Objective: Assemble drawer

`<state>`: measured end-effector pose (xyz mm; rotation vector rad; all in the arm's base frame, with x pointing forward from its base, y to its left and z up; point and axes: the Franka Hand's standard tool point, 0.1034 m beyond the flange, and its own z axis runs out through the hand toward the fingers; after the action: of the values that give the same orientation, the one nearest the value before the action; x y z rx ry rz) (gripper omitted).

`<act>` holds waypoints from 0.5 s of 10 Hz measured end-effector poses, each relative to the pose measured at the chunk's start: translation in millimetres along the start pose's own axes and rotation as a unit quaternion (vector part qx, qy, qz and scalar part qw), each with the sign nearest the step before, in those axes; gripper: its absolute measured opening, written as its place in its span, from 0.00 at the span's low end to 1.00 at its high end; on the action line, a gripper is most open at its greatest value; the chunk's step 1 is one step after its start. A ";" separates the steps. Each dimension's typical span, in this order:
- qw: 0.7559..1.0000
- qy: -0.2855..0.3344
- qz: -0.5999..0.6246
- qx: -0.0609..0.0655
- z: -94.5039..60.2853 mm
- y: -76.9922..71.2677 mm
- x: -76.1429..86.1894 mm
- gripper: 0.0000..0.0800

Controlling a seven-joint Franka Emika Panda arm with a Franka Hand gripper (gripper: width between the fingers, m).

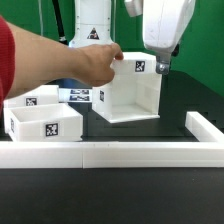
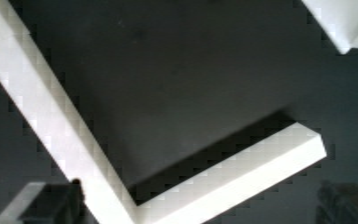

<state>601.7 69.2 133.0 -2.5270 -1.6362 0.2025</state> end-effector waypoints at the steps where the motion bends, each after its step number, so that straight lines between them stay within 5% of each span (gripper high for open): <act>1: 1.000 0.000 -0.001 0.001 0.1 -0.2 -0.3 0.81; 5: 1.000 -0.001 -0.001 0.001 0.7 -0.1 -0.8 0.81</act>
Offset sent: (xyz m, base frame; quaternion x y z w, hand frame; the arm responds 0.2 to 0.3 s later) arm 0.0000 0.0000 0.0000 0.0000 0.0000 0.0000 1.0000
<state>601.2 68.5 132.4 -2.5246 -1.6396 0.2062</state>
